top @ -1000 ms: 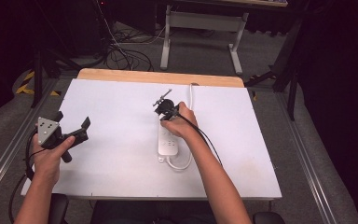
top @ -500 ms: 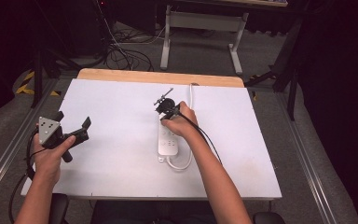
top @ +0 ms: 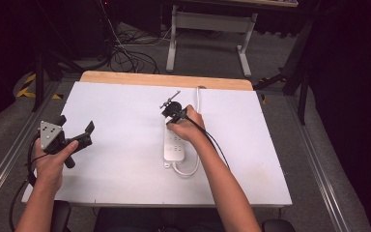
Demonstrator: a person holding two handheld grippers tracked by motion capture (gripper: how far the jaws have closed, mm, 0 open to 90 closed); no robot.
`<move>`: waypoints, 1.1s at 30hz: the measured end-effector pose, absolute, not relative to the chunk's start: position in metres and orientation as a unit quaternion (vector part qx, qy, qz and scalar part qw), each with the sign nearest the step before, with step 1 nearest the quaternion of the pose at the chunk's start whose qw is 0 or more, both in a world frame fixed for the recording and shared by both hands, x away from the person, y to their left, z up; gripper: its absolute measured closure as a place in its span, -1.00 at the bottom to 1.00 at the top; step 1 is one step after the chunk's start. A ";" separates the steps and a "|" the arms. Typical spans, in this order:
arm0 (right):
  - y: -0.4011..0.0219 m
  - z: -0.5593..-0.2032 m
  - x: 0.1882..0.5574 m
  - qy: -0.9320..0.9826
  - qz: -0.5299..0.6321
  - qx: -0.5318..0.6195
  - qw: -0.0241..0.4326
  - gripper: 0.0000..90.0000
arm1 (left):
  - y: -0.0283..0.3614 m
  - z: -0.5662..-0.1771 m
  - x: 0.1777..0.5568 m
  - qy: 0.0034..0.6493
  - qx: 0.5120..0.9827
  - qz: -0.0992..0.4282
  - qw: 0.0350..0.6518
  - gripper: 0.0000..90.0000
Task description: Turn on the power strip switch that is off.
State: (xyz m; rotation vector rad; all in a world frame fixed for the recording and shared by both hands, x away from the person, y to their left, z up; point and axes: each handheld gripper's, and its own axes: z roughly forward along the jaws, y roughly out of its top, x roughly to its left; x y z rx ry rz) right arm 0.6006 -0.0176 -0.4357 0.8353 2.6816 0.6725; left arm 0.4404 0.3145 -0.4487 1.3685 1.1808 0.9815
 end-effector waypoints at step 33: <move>-0.024 -0.436 0.599 0.910 0.265 0.286 0.140 1.00 | 0.315 -0.449 0.440 0.490 0.572 0.406 0.517 -0.90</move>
